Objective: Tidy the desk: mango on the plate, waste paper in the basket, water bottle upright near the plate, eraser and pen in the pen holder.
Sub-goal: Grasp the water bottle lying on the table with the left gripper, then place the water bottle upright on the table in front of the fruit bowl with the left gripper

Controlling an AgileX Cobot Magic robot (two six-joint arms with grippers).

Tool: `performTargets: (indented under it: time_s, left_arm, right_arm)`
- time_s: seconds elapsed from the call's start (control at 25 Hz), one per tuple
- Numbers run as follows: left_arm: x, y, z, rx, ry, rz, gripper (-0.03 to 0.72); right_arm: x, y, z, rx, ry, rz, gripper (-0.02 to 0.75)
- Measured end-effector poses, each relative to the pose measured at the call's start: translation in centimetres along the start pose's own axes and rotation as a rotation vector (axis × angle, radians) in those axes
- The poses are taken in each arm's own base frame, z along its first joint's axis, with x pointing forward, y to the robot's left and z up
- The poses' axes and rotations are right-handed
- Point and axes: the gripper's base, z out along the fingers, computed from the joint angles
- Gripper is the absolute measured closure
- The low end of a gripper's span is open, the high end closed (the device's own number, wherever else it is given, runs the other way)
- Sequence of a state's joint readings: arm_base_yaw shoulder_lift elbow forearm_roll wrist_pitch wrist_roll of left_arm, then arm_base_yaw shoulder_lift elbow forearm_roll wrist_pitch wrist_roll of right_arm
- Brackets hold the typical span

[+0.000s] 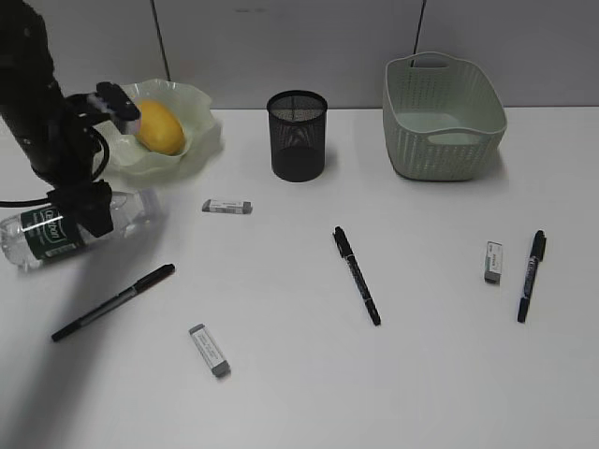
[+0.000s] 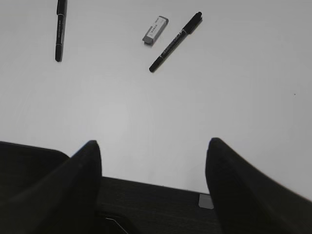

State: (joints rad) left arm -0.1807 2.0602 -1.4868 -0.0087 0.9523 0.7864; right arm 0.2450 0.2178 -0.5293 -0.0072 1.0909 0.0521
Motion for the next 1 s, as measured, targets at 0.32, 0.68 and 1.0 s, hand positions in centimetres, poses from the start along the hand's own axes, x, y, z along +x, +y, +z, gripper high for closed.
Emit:
performTargets:
  time_s: [0.32,0.68,1.0]
  left_arm:
    - [-0.2,0.9,3.4,-0.025,0.052,0.05,0.006]
    - [-0.4,1.2,3.6,-0.008,0.075,0.033,0.184]
    - [0.1,0.6,1.4,0.024,0.105,-0.086,0.183]
  right_arm:
    - [0.0,0.0,0.0,0.0,0.0,-0.001,0.208]
    - [0.0,0.0,0.1,0.0,-0.004,-0.001,0.208]
    - [0.0,0.0,0.1,0.0,-0.004,-0.001,0.208]
